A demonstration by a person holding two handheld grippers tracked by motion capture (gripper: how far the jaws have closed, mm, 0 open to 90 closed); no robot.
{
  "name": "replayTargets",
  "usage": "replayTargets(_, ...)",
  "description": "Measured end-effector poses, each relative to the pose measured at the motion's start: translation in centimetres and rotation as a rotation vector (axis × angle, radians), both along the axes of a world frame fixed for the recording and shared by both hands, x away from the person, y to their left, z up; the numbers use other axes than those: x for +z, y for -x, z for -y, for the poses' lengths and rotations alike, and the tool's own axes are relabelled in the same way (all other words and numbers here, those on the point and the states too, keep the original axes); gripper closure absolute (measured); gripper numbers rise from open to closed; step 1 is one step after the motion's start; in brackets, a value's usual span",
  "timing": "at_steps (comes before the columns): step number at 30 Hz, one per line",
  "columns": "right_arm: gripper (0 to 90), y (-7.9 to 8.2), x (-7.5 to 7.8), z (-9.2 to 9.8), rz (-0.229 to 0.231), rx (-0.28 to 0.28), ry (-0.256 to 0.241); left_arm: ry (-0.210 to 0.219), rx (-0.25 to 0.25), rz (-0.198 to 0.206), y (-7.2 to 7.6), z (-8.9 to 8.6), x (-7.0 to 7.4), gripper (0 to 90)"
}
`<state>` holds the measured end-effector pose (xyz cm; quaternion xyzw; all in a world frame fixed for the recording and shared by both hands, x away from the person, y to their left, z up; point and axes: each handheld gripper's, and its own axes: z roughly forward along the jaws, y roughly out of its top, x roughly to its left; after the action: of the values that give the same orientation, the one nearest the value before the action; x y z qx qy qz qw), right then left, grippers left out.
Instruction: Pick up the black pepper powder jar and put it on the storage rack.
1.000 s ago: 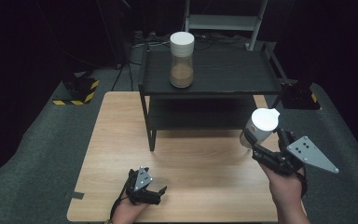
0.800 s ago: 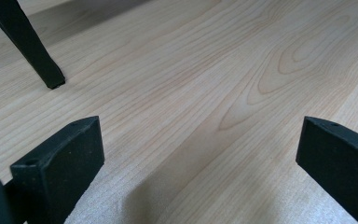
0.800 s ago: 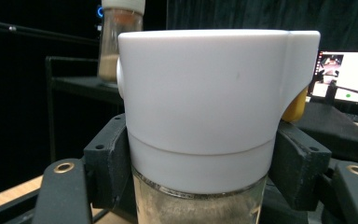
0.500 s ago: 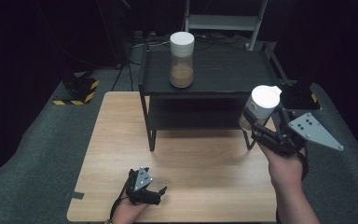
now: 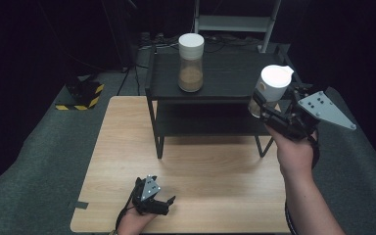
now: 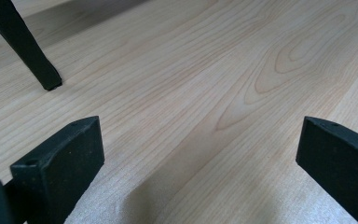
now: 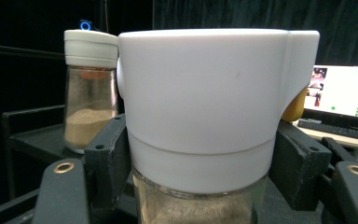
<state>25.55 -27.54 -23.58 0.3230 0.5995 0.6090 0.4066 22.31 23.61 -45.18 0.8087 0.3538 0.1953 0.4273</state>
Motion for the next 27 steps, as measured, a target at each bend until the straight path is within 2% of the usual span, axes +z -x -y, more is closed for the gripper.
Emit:
replayTargets(6, 29.8, -1.2, 0.8, -0.6, -0.016, -0.014, -0.015, 0.005, 0.000, -0.002, 0.0, -0.1, 0.0, 1.2)
replayTargets(14, 29.8, -3.1, 1.7, -1.3, -0.033, -0.038, -0.004, 0.009, -0.005, -0.003, -0.1, -0.2, 0.0, 1.2)
replayTargets(22, 29.8, -4.8, 2.0, -1.6, -0.051, -0.061, -0.012, 0.017, -0.005, -0.004, -0.1, -0.3, -0.1, 1.2)
replayTargets(27, 29.8, -5.9, 2.1, -1.6, -0.068, -0.064, -0.036, 0.018, -0.006, -0.004, -0.1, -0.4, -0.1, 1.2)
